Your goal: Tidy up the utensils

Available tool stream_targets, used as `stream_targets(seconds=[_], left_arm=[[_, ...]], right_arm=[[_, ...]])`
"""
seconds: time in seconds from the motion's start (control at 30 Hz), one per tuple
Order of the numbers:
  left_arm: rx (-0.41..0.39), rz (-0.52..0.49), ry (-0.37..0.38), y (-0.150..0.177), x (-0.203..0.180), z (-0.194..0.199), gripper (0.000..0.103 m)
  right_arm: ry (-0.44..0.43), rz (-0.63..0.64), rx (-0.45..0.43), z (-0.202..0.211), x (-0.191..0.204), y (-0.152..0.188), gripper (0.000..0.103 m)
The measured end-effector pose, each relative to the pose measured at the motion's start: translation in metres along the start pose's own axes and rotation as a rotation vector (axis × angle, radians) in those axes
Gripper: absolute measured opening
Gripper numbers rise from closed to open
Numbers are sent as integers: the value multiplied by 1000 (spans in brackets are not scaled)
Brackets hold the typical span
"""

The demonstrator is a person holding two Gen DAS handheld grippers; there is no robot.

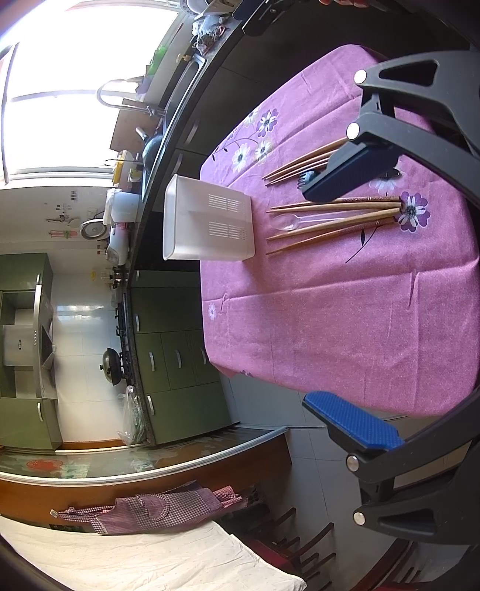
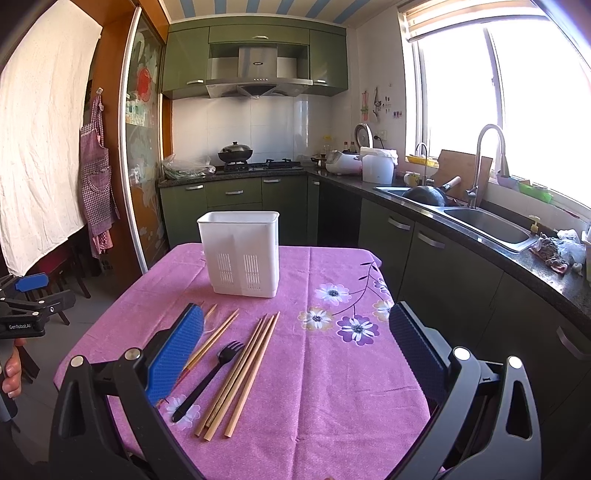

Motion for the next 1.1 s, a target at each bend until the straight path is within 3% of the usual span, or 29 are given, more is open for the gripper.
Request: stream_targets(seconds=[0.17, 0.3, 0.4, 0.5, 0.57, 0.63, 0.73, 0.93, 1.1], left_arm=[[120, -9, 18, -21, -10, -39, 97], [214, -39, 28, -39, -26, -74, 97], [296, -66, 76, -51, -42, -100, 95], [375, -98, 109, -59, -60, -125, 77], [422, -117, 121, -63, -71, -141, 71], [471, -137, 138, -64, -81, -154, 54], [545, -149, 147, -63, -92, -173, 41], [608, -155, 151, -64, -104, -191, 16], [637, -175, 106, -64, -111, -204, 13]], right_arm=[[25, -14, 139, -42, -10, -10, 99], [-26, -11, 286, -84, -21, -22, 99], [-28, 1, 378, -108, -23, -28, 89], [-41, 5, 413, -126, -26, -33, 80], [-51, 2, 446, -136, -27, -35, 76], [-55, 1, 469, -142, -28, -36, 72], [-71, -9, 482, -149, -29, -35, 72], [-100, -12, 500, -158, -28, -32, 72], [-104, -10, 501, -160, -29, -32, 72]])
Point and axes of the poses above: each gripper's, at about its wrist camera, not at the fingertips, and z roughly against the way its jaws point, x to its left, y to its underside, the point moved 1 cm from there along -z, roughly the way its jaws point, and after that the axes turned 12 degrees about x, right-handed, at the moved point
